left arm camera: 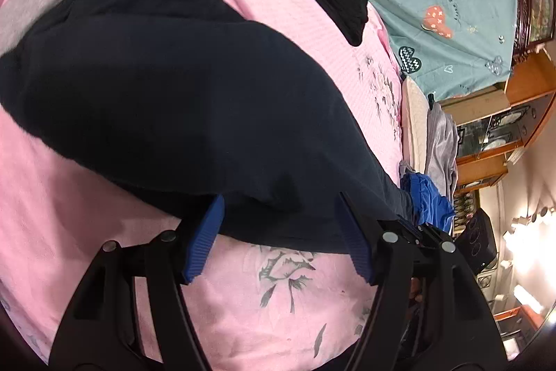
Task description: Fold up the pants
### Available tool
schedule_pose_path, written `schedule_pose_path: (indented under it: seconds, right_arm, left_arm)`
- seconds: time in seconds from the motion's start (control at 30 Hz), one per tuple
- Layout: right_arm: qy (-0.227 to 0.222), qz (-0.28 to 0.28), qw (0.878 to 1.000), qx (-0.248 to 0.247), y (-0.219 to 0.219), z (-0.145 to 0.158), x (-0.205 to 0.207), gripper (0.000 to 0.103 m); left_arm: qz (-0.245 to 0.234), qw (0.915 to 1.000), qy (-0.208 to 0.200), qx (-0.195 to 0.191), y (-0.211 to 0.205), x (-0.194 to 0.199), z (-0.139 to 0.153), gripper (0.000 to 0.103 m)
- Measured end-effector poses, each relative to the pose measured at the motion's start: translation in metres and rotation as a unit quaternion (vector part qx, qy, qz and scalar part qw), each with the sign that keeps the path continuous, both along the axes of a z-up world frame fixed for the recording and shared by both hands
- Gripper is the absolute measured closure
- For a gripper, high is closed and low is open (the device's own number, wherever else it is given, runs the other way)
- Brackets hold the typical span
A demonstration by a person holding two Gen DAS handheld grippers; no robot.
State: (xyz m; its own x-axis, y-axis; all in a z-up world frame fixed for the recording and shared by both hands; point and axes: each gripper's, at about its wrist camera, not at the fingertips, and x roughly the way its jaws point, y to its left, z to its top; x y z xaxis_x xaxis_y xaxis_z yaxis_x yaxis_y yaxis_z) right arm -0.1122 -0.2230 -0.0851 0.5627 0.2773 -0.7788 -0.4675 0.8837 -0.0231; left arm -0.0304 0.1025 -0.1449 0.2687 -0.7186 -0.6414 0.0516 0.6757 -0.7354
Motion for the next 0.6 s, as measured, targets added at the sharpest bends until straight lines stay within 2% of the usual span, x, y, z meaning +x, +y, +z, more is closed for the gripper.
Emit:
schedule_pose_path:
  seconds: [0.1, 0.2, 0.27, 0.3, 0.33, 0.4, 0.5, 0.6]
  right_arm:
    - [0.0, -0.004, 1.0, 0.02, -0.006, 0.007, 0.001, 0.1]
    - [-0.001, -0.004, 1.0, 0.015, -0.004, 0.007, 0.002, 0.1]
    - [-0.003, -0.002, 1.0, 0.009, -0.003, 0.006, 0.001, 0.1]
    - [-0.003, -0.002, 1.0, 0.009, -0.003, 0.006, 0.0, 0.1]
    - [0.0, -0.003, 1.0, 0.011, -0.003, 0.005, -0.001, 0.1]
    - [0.002, -0.005, 1.0, 0.009, -0.004, 0.003, -0.001, 0.1]
    - [0.005, -0.002, 1.0, 0.011, -0.003, 0.003, -0.003, 0.1]
    - [0.008, 0.006, 1.0, 0.017, -0.001, 0.01, -0.008, 0.1]
  left_arm:
    - [0.006, 1.0, 0.001, -0.003, -0.001, 0.001, 0.001, 0.035]
    - [0.025, 0.9996, 0.008, -0.002, -0.001, 0.007, -0.002, 0.035]
    - [0.043, 0.9989, 0.018, -0.01, 0.001, 0.009, -0.006, 0.039]
    - [0.053, 0.9984, 0.017, -0.008, 0.002, 0.01, -0.006, 0.047]
    - [0.059, 0.9981, 0.018, -0.003, 0.001, 0.011, -0.006, 0.067]
    - [0.057, 0.9981, 0.025, 0.001, 0.002, 0.011, -0.008, 0.09]
    - [0.067, 0.9975, 0.023, 0.008, 0.01, 0.006, -0.001, 0.095]
    - [0.066, 0.9978, -0.006, 0.009, 0.016, -0.001, 0.021, 0.095]
